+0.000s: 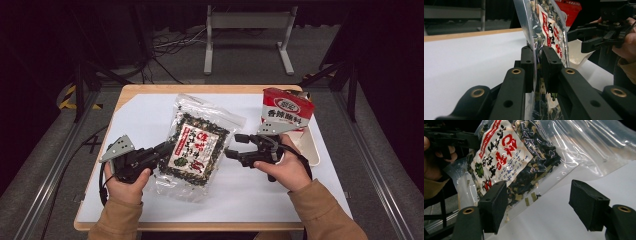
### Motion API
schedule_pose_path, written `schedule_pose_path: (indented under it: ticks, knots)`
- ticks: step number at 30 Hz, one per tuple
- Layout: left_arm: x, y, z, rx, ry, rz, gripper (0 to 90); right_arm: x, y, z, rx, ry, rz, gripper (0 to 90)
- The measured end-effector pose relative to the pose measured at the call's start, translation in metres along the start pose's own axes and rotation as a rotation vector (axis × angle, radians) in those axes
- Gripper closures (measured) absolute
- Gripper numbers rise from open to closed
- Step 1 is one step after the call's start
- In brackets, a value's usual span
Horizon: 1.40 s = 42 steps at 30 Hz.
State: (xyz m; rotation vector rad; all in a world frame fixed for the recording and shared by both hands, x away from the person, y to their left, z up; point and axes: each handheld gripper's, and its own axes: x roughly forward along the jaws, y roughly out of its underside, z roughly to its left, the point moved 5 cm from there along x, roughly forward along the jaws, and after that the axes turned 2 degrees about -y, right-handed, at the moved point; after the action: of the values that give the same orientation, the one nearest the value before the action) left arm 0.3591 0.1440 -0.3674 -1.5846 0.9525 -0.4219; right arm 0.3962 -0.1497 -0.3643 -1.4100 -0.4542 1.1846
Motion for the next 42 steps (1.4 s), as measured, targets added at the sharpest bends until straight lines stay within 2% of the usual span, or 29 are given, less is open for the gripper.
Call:
schedule_pose_path:
  ticks: [5, 7, 9, 13, 18, 21, 23, 24, 28, 30, 32, 35, 38, 42]
  knots:
    - [-0.002, -0.001, -0.002, 0.002, 0.012, -0.016, 80.5, 0.002, 0.001, -0.002, 0.019, -0.005, 0.007, 29.7]
    - [-0.002, -0.002, -0.004, 0.017, 0.017, -0.019, 80.5, 0.003, 0.002, -0.003, 0.031, -0.006, 0.008, 29.7]
    - [-0.001, -0.002, -0.006, 0.024, 0.028, -0.020, 80.5, 0.004, 0.001, -0.002, 0.043, -0.025, 0.000, 29.7]
    - [0.001, -0.002, -0.011, 0.052, 0.057, -0.020, 80.3, 0.006, -0.003, 0.002, 0.062, -0.067, -0.024, 29.8]
    - [0.005, 0.000, -0.013, 0.061, 0.115, -0.023, 80.2, 0.008, -0.004, 0.004, 0.065, -0.079, -0.031, 32.2]
    - [0.008, 0.003, -0.014, 0.068, 0.125, -0.013, 80.2, 0.006, -0.006, 0.007, 0.093, -0.129, -0.030, 43.0]
    - [0.009, 0.004, -0.013, 0.071, 0.126, -0.006, 80.3, 0.003, -0.008, 0.010, 0.093, -0.176, -0.015, 56.3]
    - [0.010, 0.004, -0.013, 0.075, 0.124, -0.003, 80.3, 0.003, -0.008, 0.010, 0.093, -0.176, -0.015, 56.3]
    - [0.010, 0.005, -0.012, 0.074, 0.121, 0.000, 80.4, -0.001, -0.010, 0.015, 0.066, -0.231, 0.009, 66.9]
    - [0.010, 0.005, -0.012, 0.060, 0.136, -0.001, 80.3, -0.004, -0.012, 0.018, 0.070, -0.278, 0.014, 72.3]
    - [0.011, 0.005, -0.011, 0.065, 0.143, -0.005, 79.8, -0.007, -0.014, 0.021, 0.078, -0.316, 0.016, 75.4]
    - [0.012, 0.006, -0.010, 0.062, 0.156, -0.012, 76.8, -0.011, -0.018, 0.023, 0.053, -0.317, 0.023, 76.2]
    - [0.013, 0.006, -0.007, 0.079, 0.134, -0.009, 66.3, -0.015, -0.022, 0.025, 0.036, -0.303, 0.045, 76.4]
    - [0.011, 0.007, -0.002, 0.071, 0.128, 0.009, 60.8, -0.021, -0.024, 0.023, 0.003, -0.267, 0.079, 76.4]
